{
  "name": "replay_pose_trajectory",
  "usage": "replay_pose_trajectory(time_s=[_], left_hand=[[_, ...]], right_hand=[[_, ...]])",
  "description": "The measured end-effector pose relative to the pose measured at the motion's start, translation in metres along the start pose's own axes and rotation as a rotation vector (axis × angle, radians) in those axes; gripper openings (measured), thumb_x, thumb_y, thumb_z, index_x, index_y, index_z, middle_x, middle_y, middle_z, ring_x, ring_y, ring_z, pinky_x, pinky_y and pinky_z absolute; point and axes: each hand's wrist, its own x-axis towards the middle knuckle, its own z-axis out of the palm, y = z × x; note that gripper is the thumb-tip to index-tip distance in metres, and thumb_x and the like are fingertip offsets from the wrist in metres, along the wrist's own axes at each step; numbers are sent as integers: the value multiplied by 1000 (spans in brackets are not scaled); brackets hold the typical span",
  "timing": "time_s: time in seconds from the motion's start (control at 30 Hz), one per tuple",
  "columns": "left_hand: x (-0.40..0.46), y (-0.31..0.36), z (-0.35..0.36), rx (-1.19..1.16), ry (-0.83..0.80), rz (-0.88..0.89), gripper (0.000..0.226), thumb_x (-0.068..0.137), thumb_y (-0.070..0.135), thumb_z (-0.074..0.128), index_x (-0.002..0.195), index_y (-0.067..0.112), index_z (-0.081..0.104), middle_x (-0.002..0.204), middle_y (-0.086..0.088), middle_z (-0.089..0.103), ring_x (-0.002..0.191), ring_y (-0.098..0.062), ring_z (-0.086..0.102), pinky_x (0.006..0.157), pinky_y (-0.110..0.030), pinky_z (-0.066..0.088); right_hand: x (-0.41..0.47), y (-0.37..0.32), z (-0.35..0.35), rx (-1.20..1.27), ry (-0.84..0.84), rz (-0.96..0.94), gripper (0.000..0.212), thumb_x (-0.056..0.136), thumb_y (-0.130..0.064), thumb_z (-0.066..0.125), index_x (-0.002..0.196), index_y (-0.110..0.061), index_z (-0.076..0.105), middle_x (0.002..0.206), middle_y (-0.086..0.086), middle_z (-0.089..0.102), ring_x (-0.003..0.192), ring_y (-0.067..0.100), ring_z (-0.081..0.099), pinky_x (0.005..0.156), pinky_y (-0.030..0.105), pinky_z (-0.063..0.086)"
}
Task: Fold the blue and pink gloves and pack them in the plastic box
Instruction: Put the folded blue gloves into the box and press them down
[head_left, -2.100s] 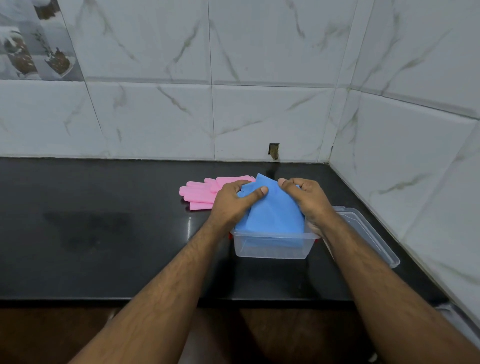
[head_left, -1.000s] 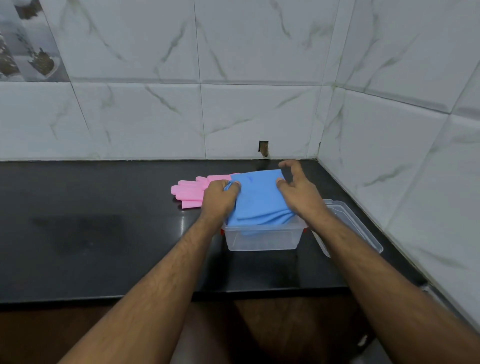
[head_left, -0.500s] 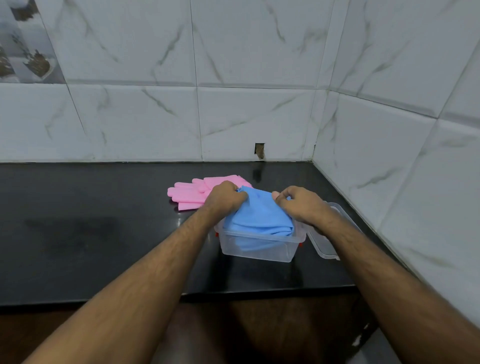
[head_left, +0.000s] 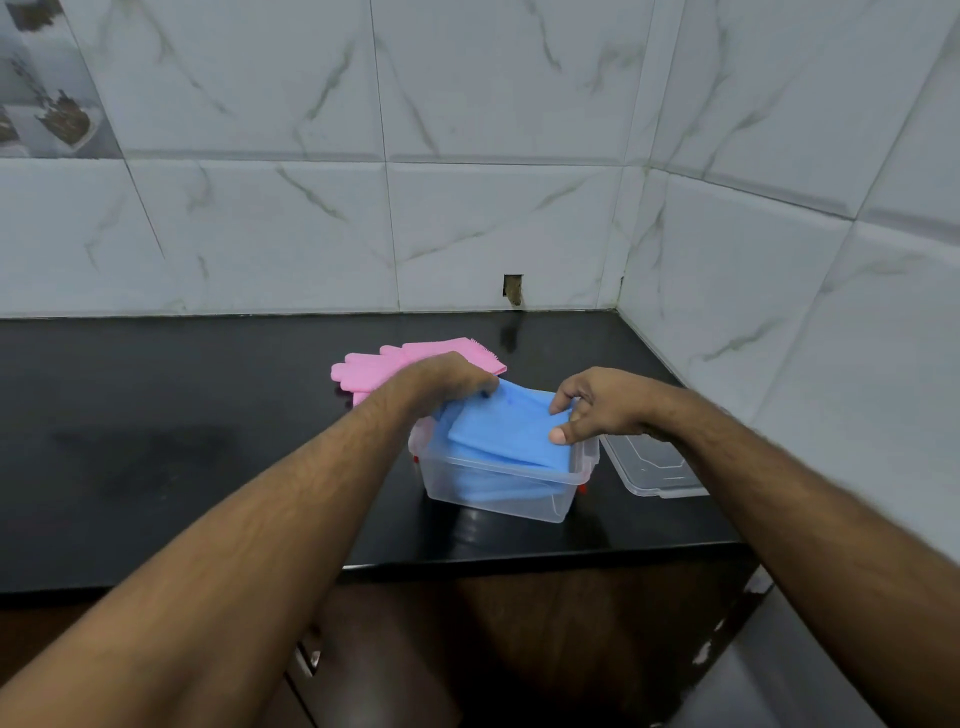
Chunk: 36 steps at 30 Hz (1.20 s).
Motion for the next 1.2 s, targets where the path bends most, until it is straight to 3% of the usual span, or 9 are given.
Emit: replay_pose_trajectory(time_s=[0.17, 0.27, 0.37, 0.43, 0.53, 0.73, 0.83, 1.07, 1.2], left_hand=[[-7, 8, 19, 433, 76, 43, 37, 99, 24, 55, 129, 4, 59, 122, -13, 62, 110, -29, 58, 88, -34, 45], [-6, 8, 18, 437, 62, 38, 33, 101, 17, 49, 128, 0, 58, 122, -16, 63, 106, -31, 61, 91, -38, 51], [-5, 5, 14, 402, 52, 20, 32, 100, 16, 48, 127, 0, 57, 123, -17, 62, 106, -32, 60, 89, -40, 51], [-5, 4, 14, 401, 35, 2, 33, 100, 16, 48, 129, 1, 57, 124, -16, 61, 110, -32, 60, 93, -41, 52], [-4, -1, 16, 411, -1, -24, 34, 101, 17, 46, 131, 2, 56, 125, -16, 60, 114, -32, 60, 98, -42, 51], [-1, -4, 20, 531, 4, 7, 37, 105, 17, 44, 138, 1, 54, 137, -18, 59, 123, -33, 59, 102, -41, 50], [5, -2, 24, 654, 25, 41, 36, 106, 16, 46, 137, 2, 56, 139, -17, 60, 127, -32, 58, 105, -38, 46], [16, -3, 31, 783, 46, 77, 38, 105, 21, 55, 139, 5, 56, 138, -12, 61, 127, -28, 58, 108, -35, 46], [27, -9, 35, 773, 40, 25, 39, 103, 27, 58, 138, 9, 57, 137, -11, 60, 127, -29, 58, 110, -42, 47]], right_hand=[[3, -13, 14, -440, 42, 15, 61, 81, -64, 72, 128, -26, 64, 103, -12, 61, 100, 14, 55, 93, 38, 36], [-1, -19, 29, -731, 86, -10, 63, 81, -71, 65, 132, -34, 59, 119, -6, 65, 115, 20, 53, 94, 41, 30], [-3, -31, 43, -991, 254, -152, 57, 81, -68, 67, 124, -30, 65, 117, 1, 57, 113, 22, 47, 90, 39, 34], [-1, -38, 47, -961, 279, -227, 59, 82, -61, 71, 125, -22, 62, 117, 2, 52, 111, 22, 47, 85, 37, 39], [2, -41, 46, -798, 113, -190, 70, 82, -53, 76, 135, -14, 51, 129, 6, 47, 115, 24, 49, 90, 40, 51], [5, -41, 43, -687, 2, -131, 87, 73, -55, 84, 136, -10, 46, 133, 10, 41, 111, 25, 52, 89, 38, 52], [8, -44, 44, -724, -37, -100, 87, 72, -53, 86, 134, -8, 45, 133, 12, 43, 98, 25, 54, 77, 35, 49], [18, -51, 48, -785, -90, -65, 67, 82, -34, 82, 134, -11, 46, 129, 8, 53, 111, 27, 60, 90, 39, 53], [17, -62, 44, -811, -193, 2, 70, 77, -44, 85, 130, -13, 51, 122, 5, 63, 106, 27, 63, 88, 38, 54]])
